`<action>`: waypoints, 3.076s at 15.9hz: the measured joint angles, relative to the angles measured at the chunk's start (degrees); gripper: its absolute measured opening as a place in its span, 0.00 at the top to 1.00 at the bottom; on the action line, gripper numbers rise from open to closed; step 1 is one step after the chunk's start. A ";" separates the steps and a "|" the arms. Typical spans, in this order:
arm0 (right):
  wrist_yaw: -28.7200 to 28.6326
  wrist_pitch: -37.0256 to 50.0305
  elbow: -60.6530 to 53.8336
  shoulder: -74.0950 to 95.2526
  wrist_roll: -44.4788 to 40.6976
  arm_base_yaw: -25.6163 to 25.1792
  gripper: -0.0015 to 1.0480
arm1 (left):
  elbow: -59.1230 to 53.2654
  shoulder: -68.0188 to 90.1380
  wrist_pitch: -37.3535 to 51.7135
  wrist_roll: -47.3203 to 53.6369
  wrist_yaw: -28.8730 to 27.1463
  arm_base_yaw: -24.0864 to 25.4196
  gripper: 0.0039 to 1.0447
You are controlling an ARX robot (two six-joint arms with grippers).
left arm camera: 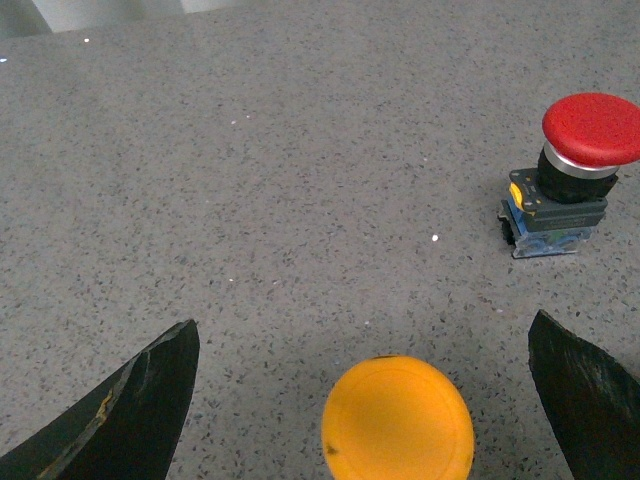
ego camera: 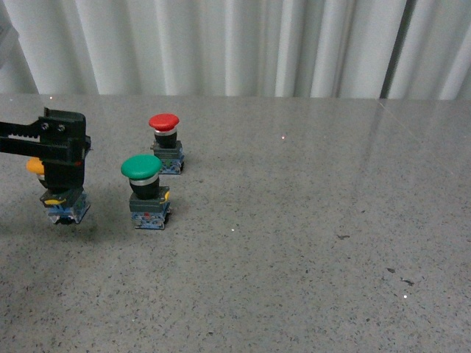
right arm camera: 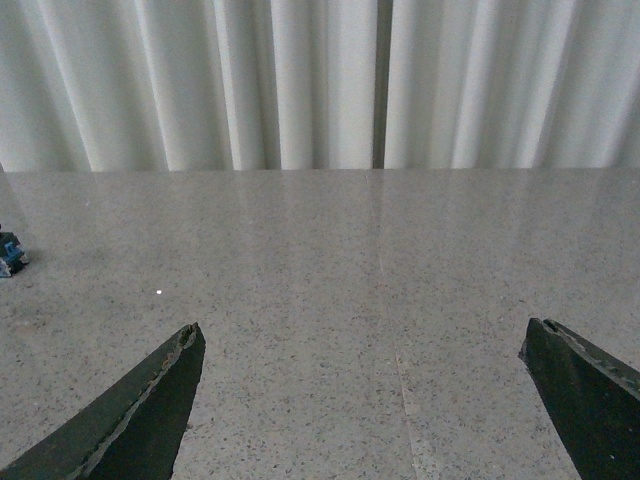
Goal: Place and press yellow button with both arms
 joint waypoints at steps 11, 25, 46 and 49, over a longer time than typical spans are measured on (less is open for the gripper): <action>0.00 0.00 0.00 0.00 0.00 0.00 0.06 | -0.90 2.05 -0.52 -1.25 0.26 1.07 0.68; 0.00 0.00 0.00 0.00 0.00 0.00 0.06 | 17.75 15.43 -2.95 -13.70 -14.88 -28.39 0.70; 0.00 0.00 0.00 0.00 0.00 0.00 0.06 | 10.19 -4.68 3.65 -10.71 -15.98 -18.97 0.06; 0.00 0.00 0.00 0.00 0.00 0.00 0.06 | 0.42 -23.45 3.13 -1.01 -14.84 -10.38 0.06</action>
